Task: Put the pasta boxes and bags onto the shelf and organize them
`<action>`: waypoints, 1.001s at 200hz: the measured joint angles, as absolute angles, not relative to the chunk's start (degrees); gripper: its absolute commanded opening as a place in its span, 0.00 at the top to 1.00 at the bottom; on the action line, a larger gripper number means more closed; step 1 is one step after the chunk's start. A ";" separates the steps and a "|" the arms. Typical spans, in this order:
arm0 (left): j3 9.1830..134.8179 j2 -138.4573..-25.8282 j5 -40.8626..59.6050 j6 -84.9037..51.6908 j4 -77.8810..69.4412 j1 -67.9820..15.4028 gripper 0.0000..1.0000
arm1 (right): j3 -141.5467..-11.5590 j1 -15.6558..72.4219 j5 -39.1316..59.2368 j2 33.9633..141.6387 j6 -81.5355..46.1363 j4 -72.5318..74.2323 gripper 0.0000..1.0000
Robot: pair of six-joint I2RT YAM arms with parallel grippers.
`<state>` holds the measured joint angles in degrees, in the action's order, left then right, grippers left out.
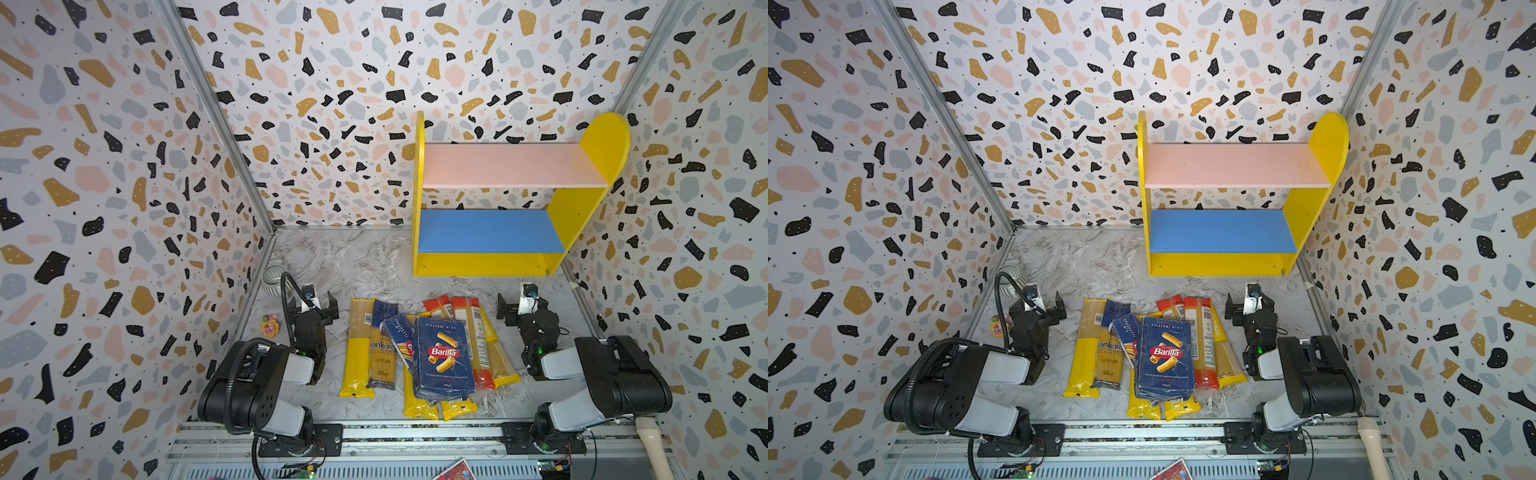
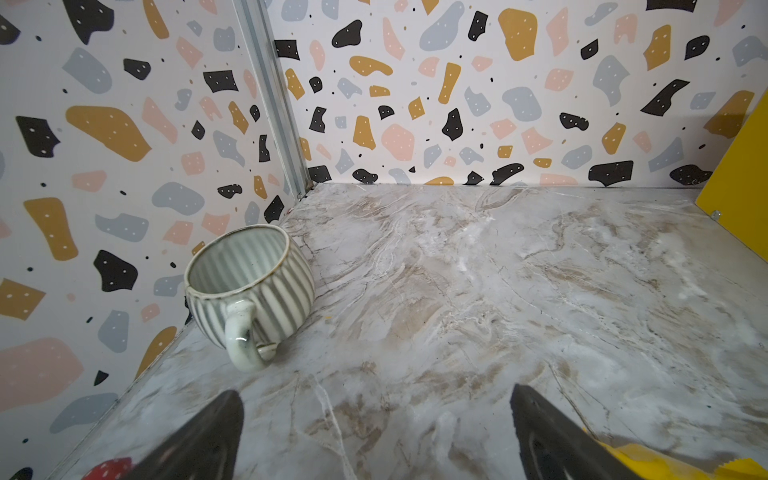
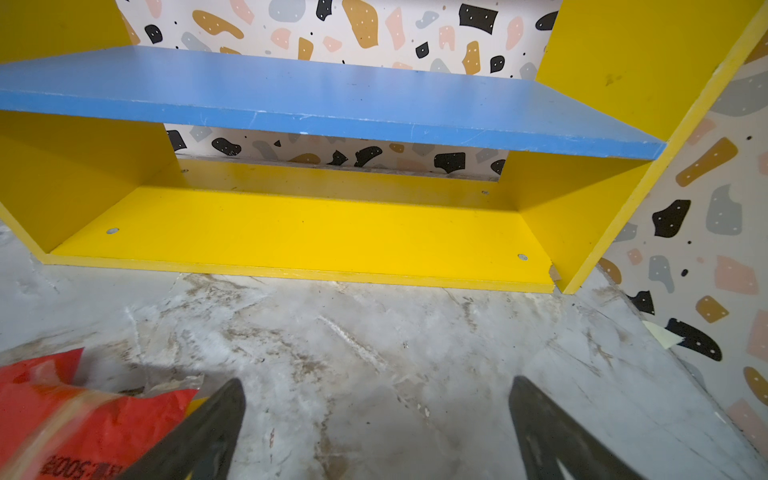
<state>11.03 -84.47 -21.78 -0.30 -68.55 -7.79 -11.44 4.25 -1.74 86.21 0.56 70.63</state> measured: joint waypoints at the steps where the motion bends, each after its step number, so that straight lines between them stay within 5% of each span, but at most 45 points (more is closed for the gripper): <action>1: 11.03 -84.47 -21.76 -0.30 -68.55 -7.77 0.00 | -11.44 4.25 -1.74 86.21 0.56 70.63 0.01; 138: 11.27 -84.49 -21.45 -0.71 -67.68 -7.40 0.01 | -11.44 3.53 -0.30 86.21 0.54 70.61 0.01; 200: 17.63 -76.05 -24.40 -0.45 -55.16 -9.61 0.00 | -18.13 10.81 -14.00 78.50 0.08 55.94 0.01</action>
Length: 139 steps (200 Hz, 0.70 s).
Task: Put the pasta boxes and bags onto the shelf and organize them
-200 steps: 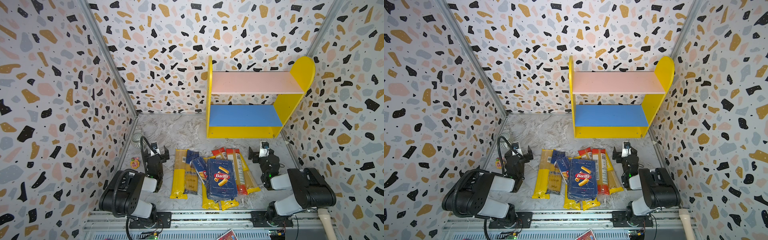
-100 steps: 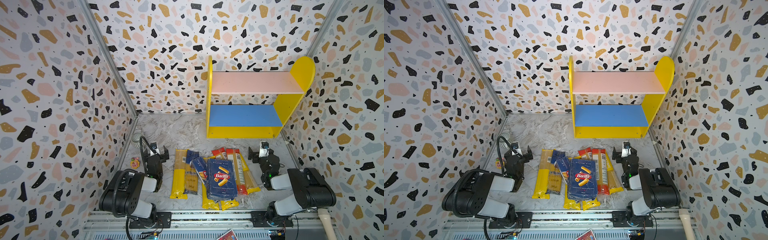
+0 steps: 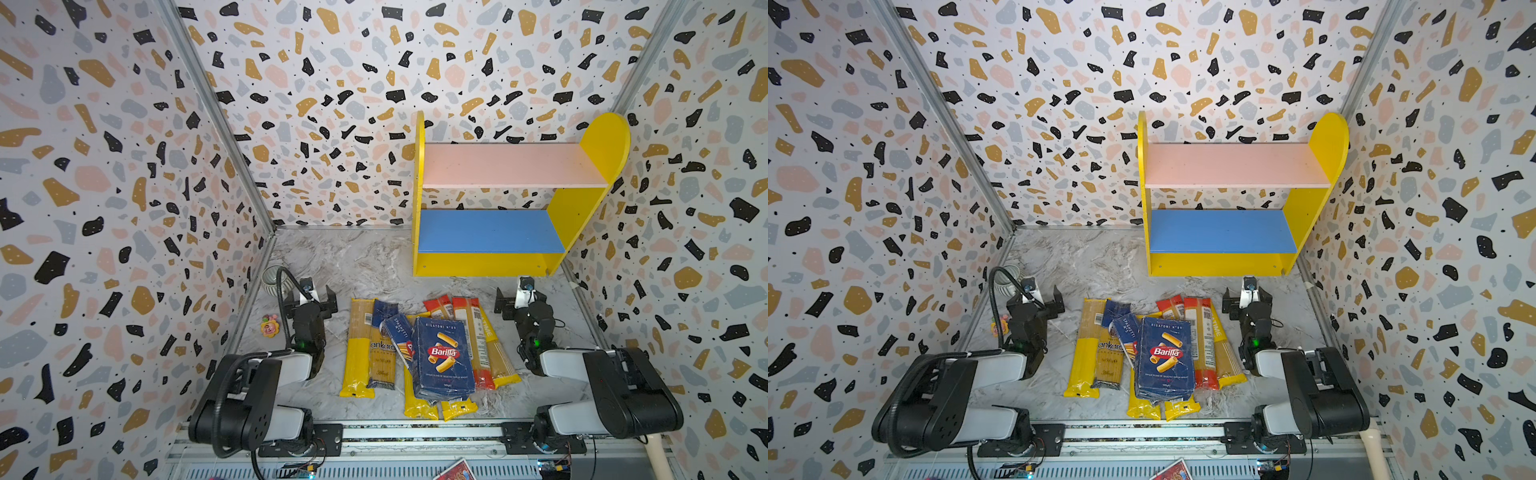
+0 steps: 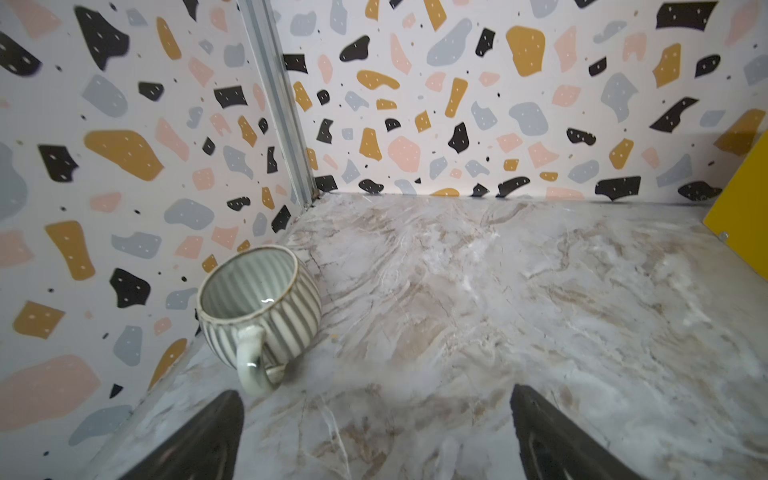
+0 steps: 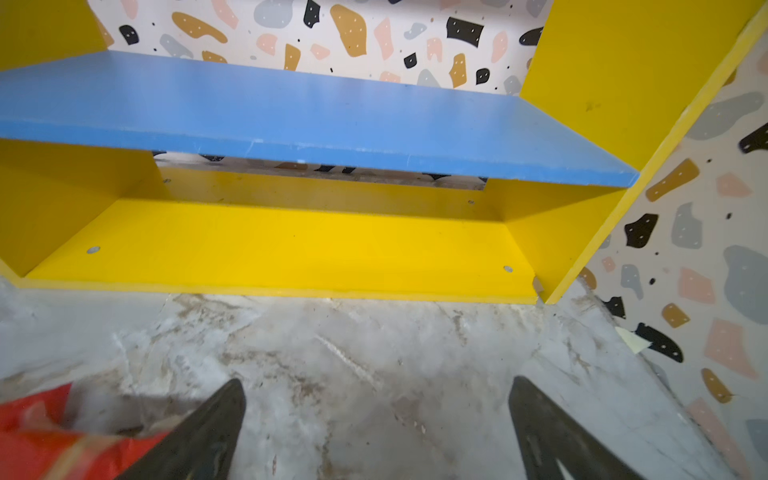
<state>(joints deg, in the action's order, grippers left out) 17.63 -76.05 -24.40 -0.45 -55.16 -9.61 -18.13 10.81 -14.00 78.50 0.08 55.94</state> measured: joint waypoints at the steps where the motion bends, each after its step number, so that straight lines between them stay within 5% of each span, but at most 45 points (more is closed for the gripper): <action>1: 17.80 -75.85 -24.51 -0.47 -55.02 -9.74 0.00 | -18.31 10.96 -14.33 78.41 0.05 55.77 0.01; 40: 23.99 -66.32 -24.95 -3.95 -46.22 -15.27 0.00 | -29.61 21.47 -31.51 76.55 -4.27 39.22 0.01; 84: 35.48 -65.23 -26.26 -6.92 -33.54 -25.67 0.00 | -46.33 23.73 -21.74 78.59 -7.62 20.69 0.01; 139: 41.34 -64.31 -28.16 -8.62 -26.68 -34.92 0.01 | -49.28 28.23 -18.37 77.56 -10.79 12.99 0.06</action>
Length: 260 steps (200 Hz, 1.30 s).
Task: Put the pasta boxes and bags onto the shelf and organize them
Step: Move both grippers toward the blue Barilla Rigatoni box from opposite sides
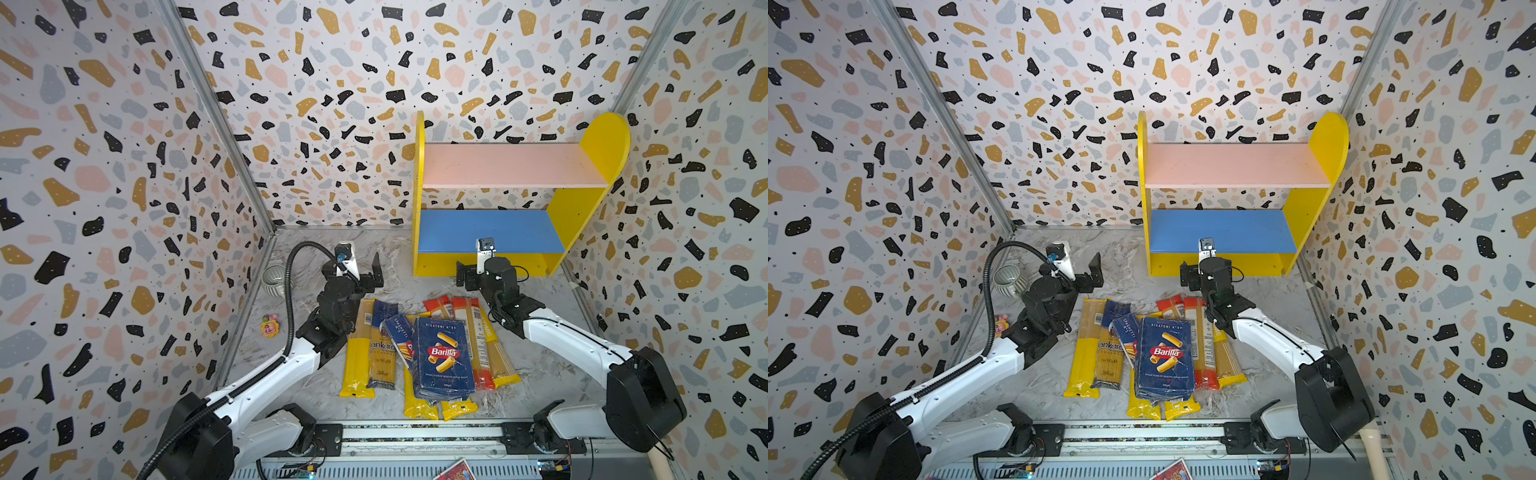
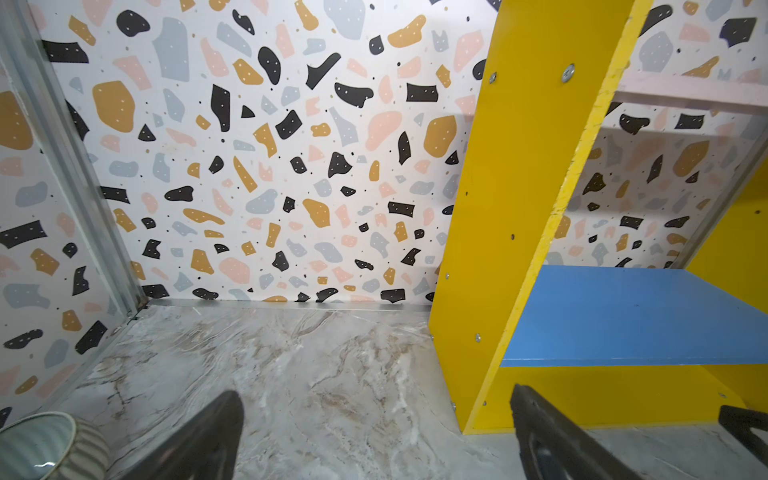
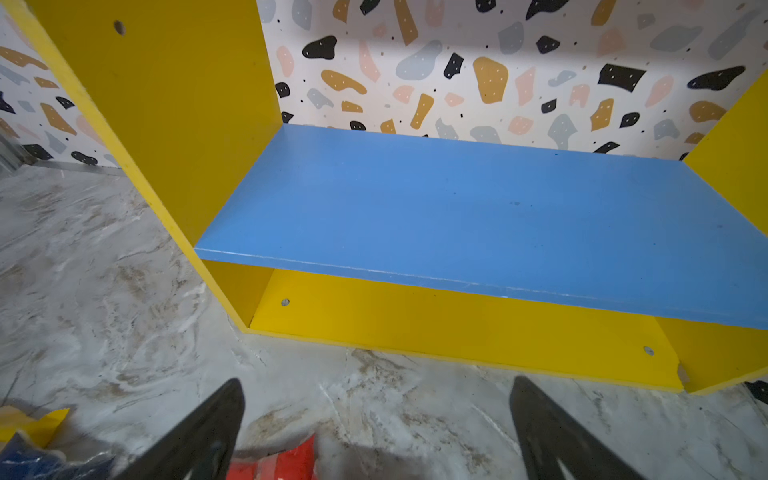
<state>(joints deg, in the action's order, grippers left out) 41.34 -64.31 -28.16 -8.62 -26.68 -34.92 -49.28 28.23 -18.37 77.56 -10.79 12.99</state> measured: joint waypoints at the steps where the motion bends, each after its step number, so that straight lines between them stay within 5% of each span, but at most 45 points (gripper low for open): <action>1: 41.39 -64.36 -28.23 -8.62 -26.63 -35.03 0.01 | -49.28 27.97 -18.17 77.49 -10.87 12.64 0.07; 75: 53.41 -74.26 -30.04 -14.04 -13.34 -40.75 0.12 | -49.06 24.43 -15.88 72.05 -15.14 3.92 0.21; 123: 48.10 -66.30 -26.96 -20.16 -4.19 -41.25 0.11 | -50.52 25.17 -6.50 72.01 -23.20 -11.38 0.16; 154: 43.18 -59.42 -22.57 -24.67 1.48 -44.14 0.07 | -47.29 35.00 -2.79 64.29 -29.56 -17.74 0.00; 200: 38.79 -51.53 -18.85 -28.38 8.12 -46.35 0.01 | -41.08 41.98 1.26 49.93 -37.69 -22.83 0.01; 260: 37.87 -49.45 -18.48 -31.46 7.70 -46.63 0.01 | -37.30 43.62 3.64 48.60 -44.82 -30.63 0.01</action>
